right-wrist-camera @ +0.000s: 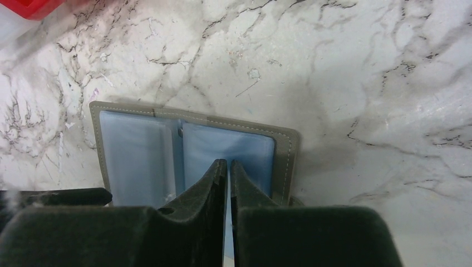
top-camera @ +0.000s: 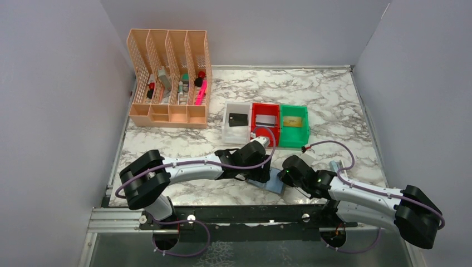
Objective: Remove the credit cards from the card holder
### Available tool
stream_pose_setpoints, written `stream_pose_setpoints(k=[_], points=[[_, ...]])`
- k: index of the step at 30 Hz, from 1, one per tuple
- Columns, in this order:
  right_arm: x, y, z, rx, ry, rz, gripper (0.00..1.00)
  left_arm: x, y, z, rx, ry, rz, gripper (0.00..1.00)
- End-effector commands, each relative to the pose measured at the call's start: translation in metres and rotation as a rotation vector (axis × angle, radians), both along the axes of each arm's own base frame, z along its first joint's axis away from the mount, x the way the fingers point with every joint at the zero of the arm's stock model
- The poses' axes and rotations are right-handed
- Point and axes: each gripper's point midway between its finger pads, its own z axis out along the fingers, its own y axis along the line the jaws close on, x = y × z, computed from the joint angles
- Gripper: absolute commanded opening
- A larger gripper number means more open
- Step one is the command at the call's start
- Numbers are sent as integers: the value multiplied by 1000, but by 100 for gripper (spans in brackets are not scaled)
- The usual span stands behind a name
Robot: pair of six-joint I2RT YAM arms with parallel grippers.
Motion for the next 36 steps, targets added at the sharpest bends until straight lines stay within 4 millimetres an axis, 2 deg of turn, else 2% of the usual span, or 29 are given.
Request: stream_pose_setpoints(k=[1, 16, 26, 36], points=[[-12, -14, -18, -45, 51, -4, 12, 7, 4, -5, 44, -19, 23, 66], [-12, -13, -19, -41, 53, -6, 13, 5, 7, -17, 82, 3, 20, 66], [-12, -13, -19, -39, 52, -4, 13, -8, -10, -27, 40, 58, -65, 63], [-12, -12, -19, -33, 54, -6, 13, -13, -26, -16, -34, 63, -99, 62]])
